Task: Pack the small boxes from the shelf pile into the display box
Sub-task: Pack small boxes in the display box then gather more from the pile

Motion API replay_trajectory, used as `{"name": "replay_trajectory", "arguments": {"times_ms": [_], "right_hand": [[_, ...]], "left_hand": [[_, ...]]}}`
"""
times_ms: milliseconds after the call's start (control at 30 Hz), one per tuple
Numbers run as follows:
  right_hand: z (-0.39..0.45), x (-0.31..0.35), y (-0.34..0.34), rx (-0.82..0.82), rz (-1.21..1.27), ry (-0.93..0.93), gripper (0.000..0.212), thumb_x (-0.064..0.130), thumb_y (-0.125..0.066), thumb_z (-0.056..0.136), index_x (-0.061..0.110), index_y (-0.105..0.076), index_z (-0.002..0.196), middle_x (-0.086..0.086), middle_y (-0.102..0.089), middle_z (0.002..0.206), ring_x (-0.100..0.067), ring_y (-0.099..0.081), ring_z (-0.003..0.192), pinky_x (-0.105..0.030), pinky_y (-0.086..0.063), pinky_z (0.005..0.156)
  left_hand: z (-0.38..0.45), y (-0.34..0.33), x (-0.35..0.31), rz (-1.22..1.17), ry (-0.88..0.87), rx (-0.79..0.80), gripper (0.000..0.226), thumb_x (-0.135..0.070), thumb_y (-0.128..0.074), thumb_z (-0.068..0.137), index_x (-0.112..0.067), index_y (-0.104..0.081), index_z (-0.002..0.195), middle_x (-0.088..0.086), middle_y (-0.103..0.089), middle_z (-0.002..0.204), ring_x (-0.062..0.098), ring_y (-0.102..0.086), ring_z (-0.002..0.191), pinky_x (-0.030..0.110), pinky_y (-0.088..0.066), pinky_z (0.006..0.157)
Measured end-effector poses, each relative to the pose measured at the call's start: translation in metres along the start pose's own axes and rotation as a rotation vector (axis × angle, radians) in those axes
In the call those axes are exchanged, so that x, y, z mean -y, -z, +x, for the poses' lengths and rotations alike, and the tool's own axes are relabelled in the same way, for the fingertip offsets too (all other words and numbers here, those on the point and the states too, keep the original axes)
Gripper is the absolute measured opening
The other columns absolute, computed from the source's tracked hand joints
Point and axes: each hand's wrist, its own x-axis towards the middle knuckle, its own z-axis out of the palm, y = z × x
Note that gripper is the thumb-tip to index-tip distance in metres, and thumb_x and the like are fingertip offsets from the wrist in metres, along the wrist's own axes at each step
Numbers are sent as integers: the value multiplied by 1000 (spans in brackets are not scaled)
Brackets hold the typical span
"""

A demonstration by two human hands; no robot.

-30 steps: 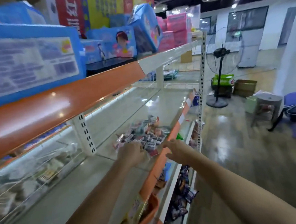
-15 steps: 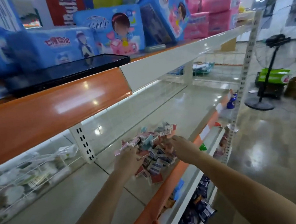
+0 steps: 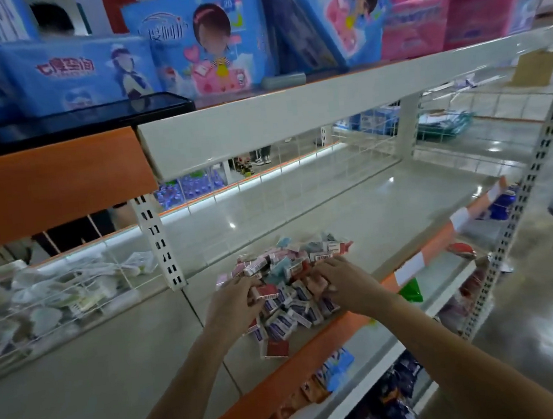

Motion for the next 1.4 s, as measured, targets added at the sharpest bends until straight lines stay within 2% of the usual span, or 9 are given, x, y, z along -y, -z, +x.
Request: {"name": "replay_trajectory", "arguments": {"times_ms": [100,233,433,600,700,833,967,1133,1400], "right_hand": [[-2,0,2,-66,124,17,37,20,-65,82,19,-54,117,2,-52,123,-16,-42,117,-29,-41,93],[-2,3,5,-118,232,32,31,29,-69,80,19,-54,104,4,-53,111,-15,-48,104,-25,-40,80],[-10,7,6,-177,466,-26,25,32,-68,81,22,-59,103,10,-50,100,-9,-53,88,-16,-45,76],[-23,13,11,-154,654,-48,9,45,-65,83,38,-66,88,18,-63,76,4,-58,76,-5,-43,63],[-24,17,12,-110,772,-77,9,36,-65,85,44,-63,86,14,-67,74,-4,-63,66,-17,-51,63],[-22,21,10,-57,935,-144,14,18,-65,87,19,-68,100,2,-70,73,-11,-66,65,-30,-58,69],[-23,32,9,27,1125,-178,24,8,-62,87,6,-63,111,-9,-69,83,-12,-68,70,-21,-56,66],[-24,60,6,86,1183,-187,19,7,-61,88,9,-65,107,-7,-68,76,-11,-66,64,-20,-55,61],[-16,163,-10,249,1270,-108,16,3,-58,89,17,-63,94,-2,-67,73,-5,-65,59,-15,-53,58]], "left_hand": [[-5,4,-4,-78,-24,-62,20,-30,-62,87,-18,-62,103,-8,-59,90,13,-58,84,27,-47,72],[-12,14,-13,-220,28,-82,19,-34,-59,89,-19,-64,100,-10,-61,84,10,-59,75,26,-48,68],[-21,24,-26,-613,286,-56,16,-40,-56,89,-30,-64,99,-5,-65,93,3,-62,77,9,-40,58],[-33,19,-39,-936,486,-70,20,-37,-59,89,-20,-68,91,-8,-68,66,4,-63,57,16,-46,54],[-38,17,-39,-974,515,-46,23,-32,-58,90,-11,-67,88,-2,-62,65,11,-54,59,22,-43,57],[-44,20,-39,-1009,521,11,22,-33,-59,90,-13,-68,89,-1,-63,67,11,-55,61,24,-46,62],[-51,25,-34,-1028,521,21,13,-33,-61,88,-22,-69,86,-2,-71,77,12,-64,73,26,-50,69],[-72,40,-15,-1012,564,-43,12,-28,-59,91,-27,-68,84,-9,-71,71,0,-64,68,17,-48,60],[-144,92,43,-905,703,-154,13,-19,-53,95,-20,-66,97,-5,-65,75,3,-60,69,14,-45,55]]}}
